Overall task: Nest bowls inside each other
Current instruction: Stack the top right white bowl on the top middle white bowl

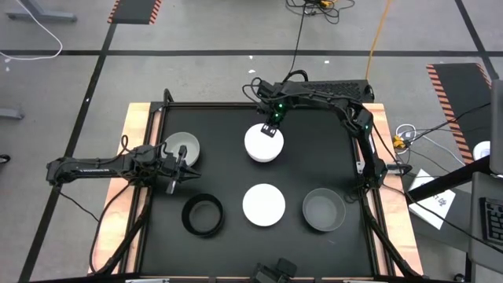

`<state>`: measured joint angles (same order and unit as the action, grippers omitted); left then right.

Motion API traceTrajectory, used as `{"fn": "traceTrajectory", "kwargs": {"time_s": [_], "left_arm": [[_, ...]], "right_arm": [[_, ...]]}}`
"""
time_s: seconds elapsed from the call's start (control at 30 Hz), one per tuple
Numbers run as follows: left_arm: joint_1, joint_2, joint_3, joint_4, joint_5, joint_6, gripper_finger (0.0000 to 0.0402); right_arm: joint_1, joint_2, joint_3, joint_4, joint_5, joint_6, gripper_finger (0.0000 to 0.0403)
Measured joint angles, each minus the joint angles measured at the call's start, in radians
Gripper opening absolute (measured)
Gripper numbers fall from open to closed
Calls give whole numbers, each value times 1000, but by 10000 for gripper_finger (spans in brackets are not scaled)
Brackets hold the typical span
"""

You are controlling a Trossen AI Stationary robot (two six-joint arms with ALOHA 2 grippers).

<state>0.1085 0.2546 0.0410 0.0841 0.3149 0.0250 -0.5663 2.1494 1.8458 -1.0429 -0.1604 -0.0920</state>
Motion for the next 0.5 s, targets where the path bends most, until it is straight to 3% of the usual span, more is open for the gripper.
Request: {"fn": "traceTrajectory", "kwargs": {"time_s": [0.5], "left_arm": [[0,0,0,-6,-1,-1,26]], "right_arm": [[6,-7,-3,26,-102,1,0]]}}
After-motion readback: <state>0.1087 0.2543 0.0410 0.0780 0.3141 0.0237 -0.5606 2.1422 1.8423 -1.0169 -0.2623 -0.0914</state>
